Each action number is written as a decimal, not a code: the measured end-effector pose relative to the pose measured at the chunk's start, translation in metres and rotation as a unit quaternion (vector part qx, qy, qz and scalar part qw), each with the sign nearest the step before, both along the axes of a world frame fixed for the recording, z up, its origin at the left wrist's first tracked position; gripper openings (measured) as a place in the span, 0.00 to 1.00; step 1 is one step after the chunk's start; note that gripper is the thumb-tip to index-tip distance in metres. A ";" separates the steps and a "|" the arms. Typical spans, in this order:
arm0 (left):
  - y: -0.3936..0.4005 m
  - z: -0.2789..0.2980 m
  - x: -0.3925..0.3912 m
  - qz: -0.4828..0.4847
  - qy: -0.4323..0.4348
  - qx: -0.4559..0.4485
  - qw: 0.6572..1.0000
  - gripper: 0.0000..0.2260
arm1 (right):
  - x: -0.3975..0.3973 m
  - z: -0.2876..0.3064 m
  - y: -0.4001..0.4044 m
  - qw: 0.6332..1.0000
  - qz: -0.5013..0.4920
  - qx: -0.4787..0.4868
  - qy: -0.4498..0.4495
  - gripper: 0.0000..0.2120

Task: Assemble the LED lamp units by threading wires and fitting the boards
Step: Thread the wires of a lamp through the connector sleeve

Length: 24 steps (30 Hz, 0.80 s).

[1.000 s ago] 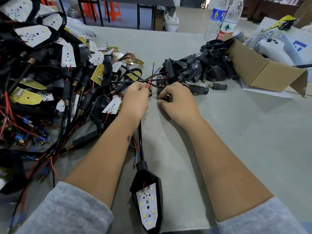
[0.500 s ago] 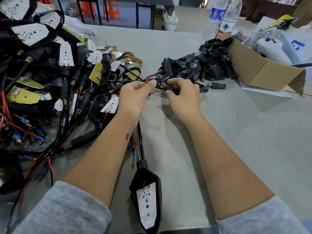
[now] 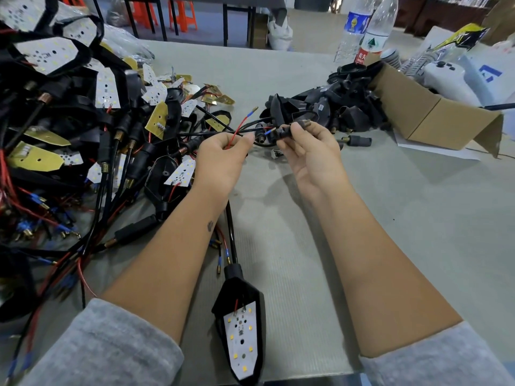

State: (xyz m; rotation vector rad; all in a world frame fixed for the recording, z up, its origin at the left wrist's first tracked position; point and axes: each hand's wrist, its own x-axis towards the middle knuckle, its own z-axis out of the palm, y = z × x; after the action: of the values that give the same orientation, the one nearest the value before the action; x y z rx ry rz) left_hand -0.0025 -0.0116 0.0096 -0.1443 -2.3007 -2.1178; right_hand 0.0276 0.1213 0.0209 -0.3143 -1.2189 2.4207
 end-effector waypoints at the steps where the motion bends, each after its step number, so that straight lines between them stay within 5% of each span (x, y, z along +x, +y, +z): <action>1: 0.000 0.000 0.000 -0.002 0.003 0.002 1.000 0.14 | 0.000 0.000 0.000 1.000 0.013 -0.008 0.001 0.06; 8: -0.001 -0.001 -0.001 -0.013 0.022 0.002 1.000 0.12 | 0.002 0.002 0.001 0.996 0.029 -0.085 0.020 0.04; 24: -0.002 -0.002 -0.001 -0.005 0.036 0.032 0.999 0.12 | 0.004 -0.001 -0.002 0.998 0.068 0.013 -0.014 0.05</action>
State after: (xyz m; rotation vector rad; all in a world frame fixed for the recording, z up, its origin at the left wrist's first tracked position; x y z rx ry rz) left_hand -0.0034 -0.0131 0.0078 -0.2282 -2.1951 -2.1518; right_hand 0.0316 0.1195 0.0202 -0.2672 -1.3223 2.5203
